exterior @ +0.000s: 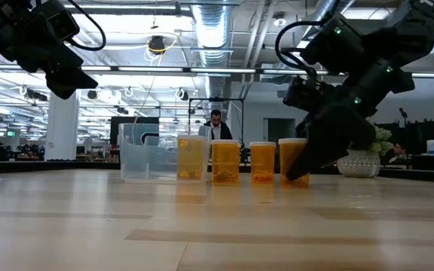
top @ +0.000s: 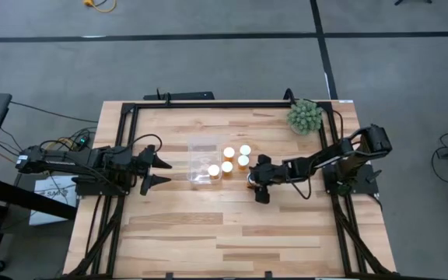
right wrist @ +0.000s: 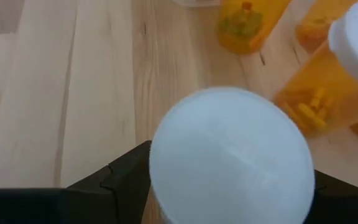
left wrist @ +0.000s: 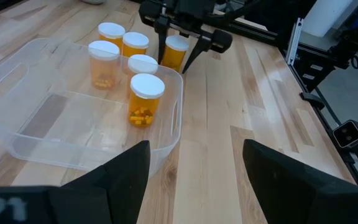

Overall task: Pick and place pill bottles into a basket
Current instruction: Put the orange pill bottle into the transparent container

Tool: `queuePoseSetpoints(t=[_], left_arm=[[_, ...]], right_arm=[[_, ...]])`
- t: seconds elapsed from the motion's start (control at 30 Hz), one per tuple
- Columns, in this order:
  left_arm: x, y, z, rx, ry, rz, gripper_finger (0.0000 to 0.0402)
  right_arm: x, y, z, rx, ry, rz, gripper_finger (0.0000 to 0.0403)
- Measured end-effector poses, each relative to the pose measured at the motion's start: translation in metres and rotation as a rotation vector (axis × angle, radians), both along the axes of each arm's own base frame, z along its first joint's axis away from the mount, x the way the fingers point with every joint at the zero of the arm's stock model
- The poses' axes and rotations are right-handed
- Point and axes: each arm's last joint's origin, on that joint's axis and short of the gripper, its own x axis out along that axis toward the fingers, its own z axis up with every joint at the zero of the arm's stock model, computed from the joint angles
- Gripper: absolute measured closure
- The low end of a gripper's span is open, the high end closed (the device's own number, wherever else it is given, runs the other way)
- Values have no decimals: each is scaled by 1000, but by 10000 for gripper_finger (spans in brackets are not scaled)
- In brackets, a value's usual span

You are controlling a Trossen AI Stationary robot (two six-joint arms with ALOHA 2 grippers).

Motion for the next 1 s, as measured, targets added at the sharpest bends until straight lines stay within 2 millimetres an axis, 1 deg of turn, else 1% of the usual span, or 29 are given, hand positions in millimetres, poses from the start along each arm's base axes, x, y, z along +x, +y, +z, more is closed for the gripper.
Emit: queuePoseSetpoints(t=[0.23, 0.5, 0.57, 0.67, 0.83, 0.93, 1.0], left_arm=[[0, 0, 0, 0, 0, 0, 154], [0, 0, 0, 0, 0, 0, 154], [0, 0, 0, 0, 0, -1, 154], [0, 0, 0, 0, 0, -1, 154], [0, 0, 0, 0, 0, -1, 154], [0, 0, 0, 0, 0, 0, 154], [0, 0, 0, 0, 0, 0, 154]], right_arm=[[-2, 0, -1, 2, 26, -6, 171], [-2, 0, -1, 4, 22, -8, 232], [-2, 0, -1, 5, 22, -9, 241], [-2, 0, 0, 12, 20, -16, 238], [-2, 0, 6, 19, -4, -21, 211], [-3, -1, 13, 21, -29, -23, 211], [-3, -1, 18, 24, -51, -23, 218]])
